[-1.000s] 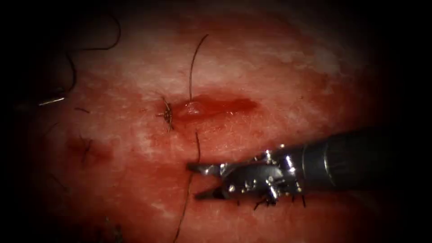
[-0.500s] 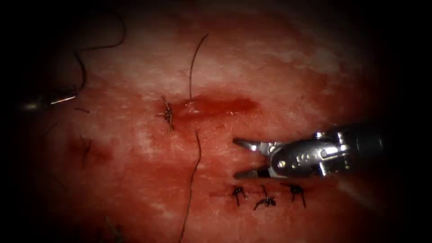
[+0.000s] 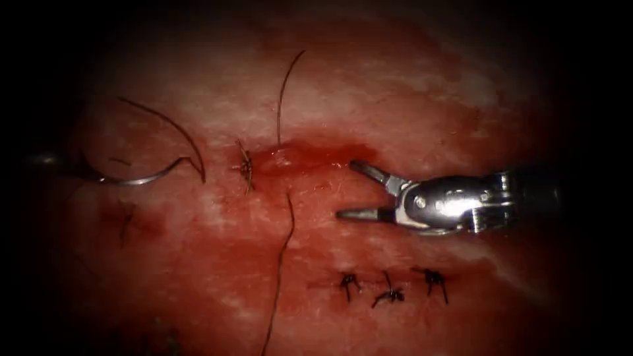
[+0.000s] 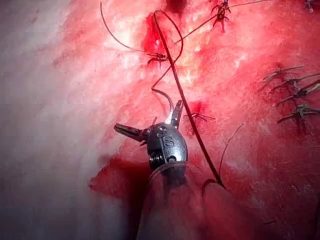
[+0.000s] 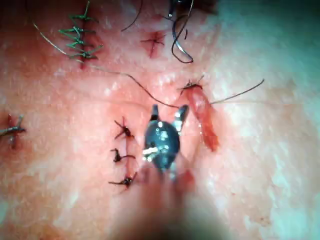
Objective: Wound Closure
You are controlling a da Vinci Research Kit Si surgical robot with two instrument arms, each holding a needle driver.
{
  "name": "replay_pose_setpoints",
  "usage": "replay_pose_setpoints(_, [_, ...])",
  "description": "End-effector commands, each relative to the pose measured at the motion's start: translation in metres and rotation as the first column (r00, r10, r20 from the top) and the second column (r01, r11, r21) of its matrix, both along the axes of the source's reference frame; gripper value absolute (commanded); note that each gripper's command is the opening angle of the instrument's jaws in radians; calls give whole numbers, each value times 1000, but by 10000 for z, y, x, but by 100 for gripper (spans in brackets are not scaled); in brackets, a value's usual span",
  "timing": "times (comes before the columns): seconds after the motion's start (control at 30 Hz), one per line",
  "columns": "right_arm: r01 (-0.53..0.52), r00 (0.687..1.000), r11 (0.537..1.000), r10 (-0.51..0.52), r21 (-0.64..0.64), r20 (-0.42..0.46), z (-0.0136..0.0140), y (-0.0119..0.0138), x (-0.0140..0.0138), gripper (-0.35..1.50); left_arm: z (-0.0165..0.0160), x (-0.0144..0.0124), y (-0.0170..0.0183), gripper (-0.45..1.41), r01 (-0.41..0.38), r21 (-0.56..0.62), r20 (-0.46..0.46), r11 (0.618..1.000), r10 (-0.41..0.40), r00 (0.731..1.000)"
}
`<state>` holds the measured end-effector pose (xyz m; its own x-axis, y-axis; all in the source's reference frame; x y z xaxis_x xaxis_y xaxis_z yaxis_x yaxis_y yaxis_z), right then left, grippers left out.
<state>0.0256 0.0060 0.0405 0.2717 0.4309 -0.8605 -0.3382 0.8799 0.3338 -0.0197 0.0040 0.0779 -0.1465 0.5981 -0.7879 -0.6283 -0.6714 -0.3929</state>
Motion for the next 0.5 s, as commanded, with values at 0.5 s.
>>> replay_pose_setpoints(0.5, [-187, 975, 942, 213, 278, -66, 127, 98, 51, 109, 3, -12, -20, 64, -23, 15, 26, 1000, 23, 999])
